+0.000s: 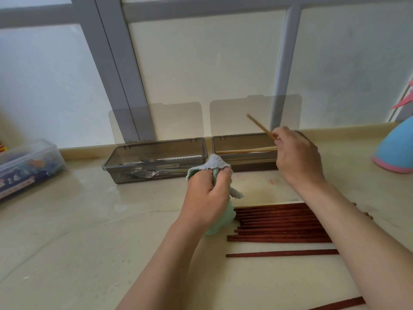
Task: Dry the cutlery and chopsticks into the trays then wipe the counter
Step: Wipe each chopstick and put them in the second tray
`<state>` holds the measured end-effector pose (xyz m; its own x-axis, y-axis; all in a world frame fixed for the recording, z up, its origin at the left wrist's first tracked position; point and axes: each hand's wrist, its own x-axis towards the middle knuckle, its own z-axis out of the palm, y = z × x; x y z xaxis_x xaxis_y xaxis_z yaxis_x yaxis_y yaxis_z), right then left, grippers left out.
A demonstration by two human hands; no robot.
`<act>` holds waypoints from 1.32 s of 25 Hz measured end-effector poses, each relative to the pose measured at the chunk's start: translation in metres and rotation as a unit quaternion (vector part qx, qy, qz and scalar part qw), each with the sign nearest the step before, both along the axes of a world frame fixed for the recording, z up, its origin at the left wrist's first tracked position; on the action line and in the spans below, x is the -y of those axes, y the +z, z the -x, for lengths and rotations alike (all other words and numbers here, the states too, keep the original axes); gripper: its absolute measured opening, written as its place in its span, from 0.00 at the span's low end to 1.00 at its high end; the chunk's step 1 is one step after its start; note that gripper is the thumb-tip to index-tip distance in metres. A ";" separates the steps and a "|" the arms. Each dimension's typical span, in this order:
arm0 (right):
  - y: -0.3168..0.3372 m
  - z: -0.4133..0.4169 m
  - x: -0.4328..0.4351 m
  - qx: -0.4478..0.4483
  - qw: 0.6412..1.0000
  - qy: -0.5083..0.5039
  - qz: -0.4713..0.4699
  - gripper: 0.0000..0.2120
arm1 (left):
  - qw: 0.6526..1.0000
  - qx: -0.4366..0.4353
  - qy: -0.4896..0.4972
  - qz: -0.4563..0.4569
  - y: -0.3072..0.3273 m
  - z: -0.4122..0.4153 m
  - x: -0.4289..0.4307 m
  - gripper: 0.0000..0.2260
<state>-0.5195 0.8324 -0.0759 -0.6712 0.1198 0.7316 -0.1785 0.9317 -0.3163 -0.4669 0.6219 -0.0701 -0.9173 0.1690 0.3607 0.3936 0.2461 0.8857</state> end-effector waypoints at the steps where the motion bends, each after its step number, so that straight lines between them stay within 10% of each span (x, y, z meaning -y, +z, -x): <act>1: 0.000 0.002 -0.001 0.020 0.999 -0.020 -0.022 0.07 | 1.000 0.002 -0.003 -0.001 0.000 0.000 0.000 0.23; 9: -0.004 0.003 0.002 0.272 0.950 -0.091 -0.125 0.09 | 1.000 0.002 -0.004 0.004 -0.001 0.002 0.001 0.23; 16: 0.020 -0.020 0.001 0.265 0.960 -0.036 -0.081 0.04 | 1.000 -0.009 0.005 0.010 -0.002 0.003 0.002 0.22; 21: 0.023 -0.042 -0.003 0.482 0.865 0.110 -0.090 0.06 | 0.999 -0.010 0.027 0.014 0.000 0.000 0.001 0.25; 33: 0.015 -0.038 0.006 0.468 0.869 0.088 -0.136 0.08 | 0.999 -0.020 0.040 0.009 -0.004 0.005 0.004 0.24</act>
